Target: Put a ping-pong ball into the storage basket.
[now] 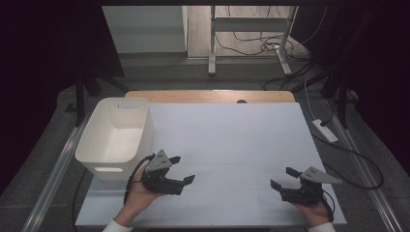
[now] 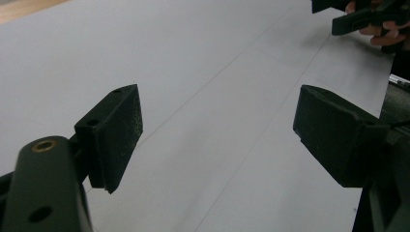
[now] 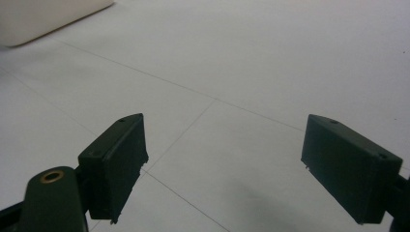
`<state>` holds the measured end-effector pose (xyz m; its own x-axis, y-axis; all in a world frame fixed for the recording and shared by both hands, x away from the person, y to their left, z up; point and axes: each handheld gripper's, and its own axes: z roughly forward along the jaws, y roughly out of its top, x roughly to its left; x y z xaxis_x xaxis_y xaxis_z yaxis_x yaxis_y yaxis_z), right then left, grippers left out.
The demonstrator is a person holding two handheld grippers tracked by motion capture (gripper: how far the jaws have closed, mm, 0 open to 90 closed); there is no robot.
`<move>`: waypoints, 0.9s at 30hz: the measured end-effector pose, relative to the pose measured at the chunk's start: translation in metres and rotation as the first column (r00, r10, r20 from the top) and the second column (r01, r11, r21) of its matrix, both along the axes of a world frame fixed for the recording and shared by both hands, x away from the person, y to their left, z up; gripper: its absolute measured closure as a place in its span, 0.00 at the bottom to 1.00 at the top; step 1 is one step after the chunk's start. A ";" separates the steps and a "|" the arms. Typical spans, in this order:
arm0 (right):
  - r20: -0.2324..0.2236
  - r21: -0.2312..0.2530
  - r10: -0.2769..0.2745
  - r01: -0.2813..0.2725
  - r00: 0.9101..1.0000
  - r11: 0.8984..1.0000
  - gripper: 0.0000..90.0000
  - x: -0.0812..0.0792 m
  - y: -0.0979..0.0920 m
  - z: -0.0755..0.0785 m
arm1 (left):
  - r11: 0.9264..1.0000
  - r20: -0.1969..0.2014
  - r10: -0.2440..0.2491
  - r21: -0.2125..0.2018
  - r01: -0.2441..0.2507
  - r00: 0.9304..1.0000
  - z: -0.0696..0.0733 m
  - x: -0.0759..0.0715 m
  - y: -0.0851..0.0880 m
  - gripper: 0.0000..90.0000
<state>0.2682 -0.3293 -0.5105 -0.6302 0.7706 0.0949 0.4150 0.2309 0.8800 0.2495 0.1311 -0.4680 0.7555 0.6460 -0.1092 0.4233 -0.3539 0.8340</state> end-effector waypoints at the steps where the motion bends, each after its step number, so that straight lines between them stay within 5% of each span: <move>1: 0.000 0.000 0.000 0.000 1.000 1.000 0.18 0.000 0.000 0.000 | 1.000 -0.003 0.003 -0.002 -0.003 1.000 -0.002 -0.001 0.002 0.21; 16: 0.000 -0.001 -0.003 0.003 1.000 1.000 0.18 0.000 0.000 -0.001 | 1.000 -0.044 0.012 -0.015 -0.013 0.999 -0.038 -0.010 0.030 0.21; 27: 0.001 -0.007 0.003 -0.003 1.000 1.000 0.18 -0.001 0.000 -0.001 | 0.999 -0.060 0.043 -0.007 -0.043 0.997 -0.051 -0.016 0.041 0.21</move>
